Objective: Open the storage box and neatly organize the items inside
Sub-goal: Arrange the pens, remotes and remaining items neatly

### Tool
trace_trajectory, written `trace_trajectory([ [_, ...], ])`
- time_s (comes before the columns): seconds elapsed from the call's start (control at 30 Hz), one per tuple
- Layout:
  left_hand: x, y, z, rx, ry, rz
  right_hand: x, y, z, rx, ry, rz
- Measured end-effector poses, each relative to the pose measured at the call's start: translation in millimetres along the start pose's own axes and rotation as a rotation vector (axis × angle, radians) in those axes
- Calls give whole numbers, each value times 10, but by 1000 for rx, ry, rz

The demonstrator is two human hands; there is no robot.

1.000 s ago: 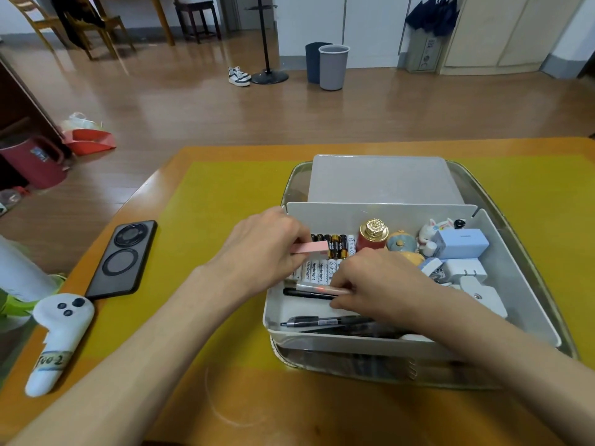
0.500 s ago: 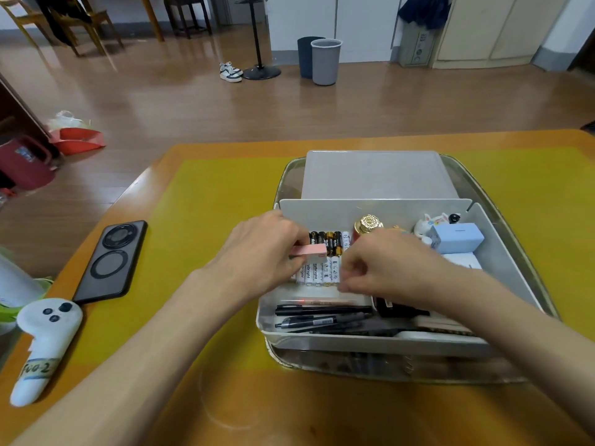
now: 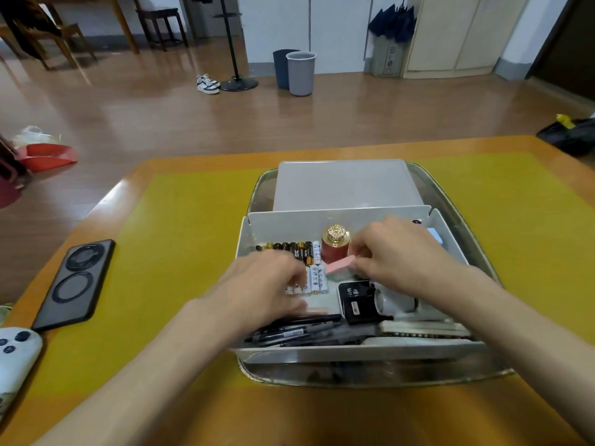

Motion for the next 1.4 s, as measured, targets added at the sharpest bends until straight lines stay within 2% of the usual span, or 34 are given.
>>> trace_trajectory([
  [0.07,200,-73,-54,46,144,62,77,33,-6,25,-14,-56],
  [0.13,325,-131,-75,74,212,104,145,65,9,39,-1,-79],
  [0.23,356,-177,-51,108,203,136,87,118,5,25,-19,-100],
  [0.33,374,-184,-34,133,196,134,-83,199,-72,-53,-31,-12],
  [0.43,377,-170,-28,141,181,148,-27,339,-234,-193,191,115],
  [0.5,357,-157,-19,146,168,156,39,359,-354,-225,276,126],
  [0.63,344,-186,-22,176,153,82,101,263,-540,-267,240,56],
  [0.73,409,-252,-53,209,222,0,72,257,-594,-323,165,59],
  [0.93,513,-157,14,153,365,45,98,248,-531,-320,137,90],
  [1.13,498,27,57,102,344,208,113,259,-521,-330,142,107],
  [1.27,414,161,43,65,328,207,114,327,-502,-343,148,116],
  [1.4,322,124,-37,106,273,246,147,473,-471,-386,146,96],
])
Point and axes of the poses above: each hand's wrist, its own z-axis towards the middle knuckle, its own x-axis out of the palm, y = z × x, the point moved 9 cm from there along z, towards the middle knuckle
